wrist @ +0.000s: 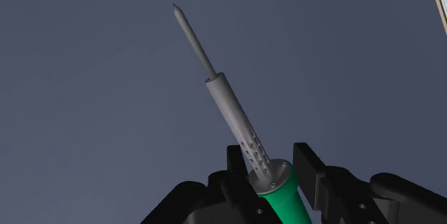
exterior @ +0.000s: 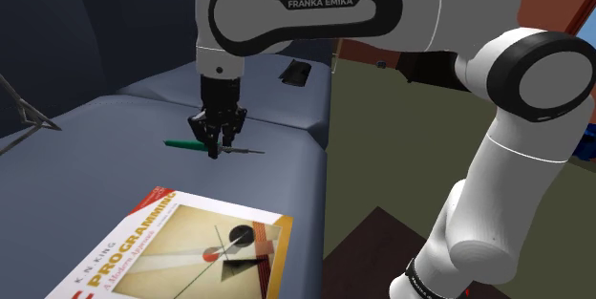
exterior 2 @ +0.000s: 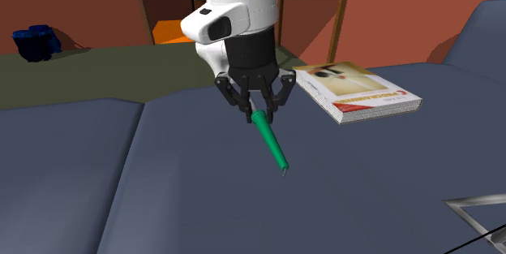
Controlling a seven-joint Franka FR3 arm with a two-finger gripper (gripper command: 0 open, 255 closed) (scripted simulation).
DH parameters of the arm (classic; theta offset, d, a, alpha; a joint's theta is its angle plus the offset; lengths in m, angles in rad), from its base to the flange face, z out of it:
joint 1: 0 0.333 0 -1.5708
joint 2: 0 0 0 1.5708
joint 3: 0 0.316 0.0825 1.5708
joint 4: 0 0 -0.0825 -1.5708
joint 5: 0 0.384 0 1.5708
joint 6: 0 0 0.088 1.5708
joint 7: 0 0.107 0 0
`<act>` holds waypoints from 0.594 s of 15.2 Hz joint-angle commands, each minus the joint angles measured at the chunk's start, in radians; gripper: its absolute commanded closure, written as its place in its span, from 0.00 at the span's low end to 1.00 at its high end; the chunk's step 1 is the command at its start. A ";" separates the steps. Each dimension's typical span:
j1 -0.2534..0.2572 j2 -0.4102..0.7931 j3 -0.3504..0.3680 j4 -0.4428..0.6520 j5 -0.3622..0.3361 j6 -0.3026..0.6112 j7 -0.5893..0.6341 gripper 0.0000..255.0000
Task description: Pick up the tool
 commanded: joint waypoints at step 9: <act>0.002 0.010 0.001 0.141 -0.005 -0.132 0.018 1.00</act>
